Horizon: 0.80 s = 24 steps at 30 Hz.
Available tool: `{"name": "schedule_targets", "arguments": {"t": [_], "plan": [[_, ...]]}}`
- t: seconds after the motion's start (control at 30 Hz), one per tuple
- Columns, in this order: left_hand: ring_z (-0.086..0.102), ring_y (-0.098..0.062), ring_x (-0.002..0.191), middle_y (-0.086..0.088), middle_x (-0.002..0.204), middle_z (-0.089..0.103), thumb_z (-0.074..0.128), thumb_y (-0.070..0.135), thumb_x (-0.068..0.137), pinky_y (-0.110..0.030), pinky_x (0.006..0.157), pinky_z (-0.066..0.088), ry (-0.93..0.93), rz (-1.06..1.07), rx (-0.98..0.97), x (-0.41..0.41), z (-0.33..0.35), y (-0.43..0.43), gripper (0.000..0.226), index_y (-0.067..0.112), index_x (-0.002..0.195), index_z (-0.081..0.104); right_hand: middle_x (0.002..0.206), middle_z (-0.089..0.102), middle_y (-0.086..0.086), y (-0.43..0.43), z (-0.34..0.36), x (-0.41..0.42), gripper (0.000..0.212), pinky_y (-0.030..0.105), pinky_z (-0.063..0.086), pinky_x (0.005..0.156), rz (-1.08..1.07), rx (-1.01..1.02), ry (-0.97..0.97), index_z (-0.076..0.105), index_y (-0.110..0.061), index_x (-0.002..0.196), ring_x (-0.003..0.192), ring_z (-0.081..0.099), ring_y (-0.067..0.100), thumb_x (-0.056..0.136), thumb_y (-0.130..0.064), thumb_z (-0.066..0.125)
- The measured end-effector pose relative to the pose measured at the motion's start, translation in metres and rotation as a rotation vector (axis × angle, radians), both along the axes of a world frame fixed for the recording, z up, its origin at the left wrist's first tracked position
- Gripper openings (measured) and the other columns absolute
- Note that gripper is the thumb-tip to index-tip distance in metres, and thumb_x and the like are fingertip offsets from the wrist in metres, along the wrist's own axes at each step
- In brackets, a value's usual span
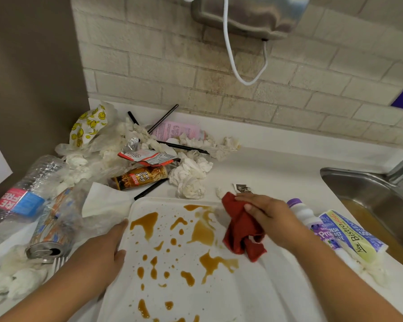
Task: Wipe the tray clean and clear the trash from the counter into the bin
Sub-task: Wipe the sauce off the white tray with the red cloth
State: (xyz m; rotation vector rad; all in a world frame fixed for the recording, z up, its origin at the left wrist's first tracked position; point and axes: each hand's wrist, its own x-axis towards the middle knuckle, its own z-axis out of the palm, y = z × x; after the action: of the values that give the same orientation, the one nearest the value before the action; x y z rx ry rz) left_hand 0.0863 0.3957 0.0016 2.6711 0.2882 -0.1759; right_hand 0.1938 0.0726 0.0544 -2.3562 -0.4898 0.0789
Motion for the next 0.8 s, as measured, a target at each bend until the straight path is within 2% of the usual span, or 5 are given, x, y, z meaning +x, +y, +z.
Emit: {"name": "schedule_targets", "arguments": {"t": [0.33, 0.47, 0.53, 0.63, 0.8], "plan": [[0.045, -0.006, 0.073, 0.009, 0.077, 0.042, 0.043, 0.03, 0.096, -0.016, 0.06, 0.033, 0.001, -0.016, 0.014, 0.0, 0.0, 0.002, 0.065, 0.028, 0.149, 0.006, 0.099, 0.059, -0.016, -0.04, 0.064, -0.018, 0.025, 0.003, 0.044, 0.07, -0.247, 0.014, -0.119, 0.069, -0.04, 0.101, 0.091, 0.057, 0.001, 0.094, -0.02, 0.056], [0.046, -0.008, 0.076, 0.009, 0.08, 0.043, 0.043, 0.03, 0.096, -0.017, 0.063, 0.033, 0.003, -0.023, 0.027, 0.001, 0.001, 0.001, 0.065, 0.028, 0.149, 0.006, 0.101, 0.064, -0.01, -0.022, 0.038, -0.034, 0.02, 0.009, 0.049, 0.061, -0.156, 0.074, 0.109, 0.071, -0.038, 0.095, 0.078, 0.063, -0.001, 0.082, -0.023, 0.073], [0.045, -0.008, 0.076, 0.006, 0.083, 0.045, 0.043, 0.029, 0.096, -0.018, 0.065, 0.034, 0.006, -0.02, 0.025, 0.002, 0.0, 0.001, 0.065, 0.027, 0.149, 0.006, 0.116, 0.059, -0.011, -0.016, 0.013, -0.035, 0.024, 0.019, 0.049, 0.088, -0.159, -0.1, 0.053, 0.069, -0.04, 0.102, 0.102, 0.058, 0.001, 0.079, -0.042, 0.071], [0.045, -0.009, 0.077, 0.003, 0.095, 0.055, 0.042, 0.03, 0.096, -0.018, 0.067, 0.035, 0.014, -0.01, 0.022, 0.002, -0.002, 0.002, 0.065, 0.028, 0.149, 0.004, 0.148, 0.032, -0.008, -0.007, -0.028, -0.039, 0.081, 0.037, 0.024, 0.115, -0.191, -0.462, 0.075, 0.042, -0.045, 0.136, 0.138, 0.026, 0.018, 0.068, -0.087, 0.034], [0.046, -0.008, 0.078, 0.007, 0.085, 0.045, 0.041, 0.031, 0.096, -0.018, 0.067, 0.036, 0.026, -0.011, 0.026, 0.002, -0.005, 0.003, 0.066, 0.029, 0.149, 0.002, 0.158, 0.01, -0.007, 0.012, -0.065, -0.059, 0.09, 0.042, 0.011, 0.12, -0.186, -0.559, -0.021, 0.018, -0.042, 0.147, 0.145, 0.007, 0.027, 0.067, -0.081, 0.006]]}}
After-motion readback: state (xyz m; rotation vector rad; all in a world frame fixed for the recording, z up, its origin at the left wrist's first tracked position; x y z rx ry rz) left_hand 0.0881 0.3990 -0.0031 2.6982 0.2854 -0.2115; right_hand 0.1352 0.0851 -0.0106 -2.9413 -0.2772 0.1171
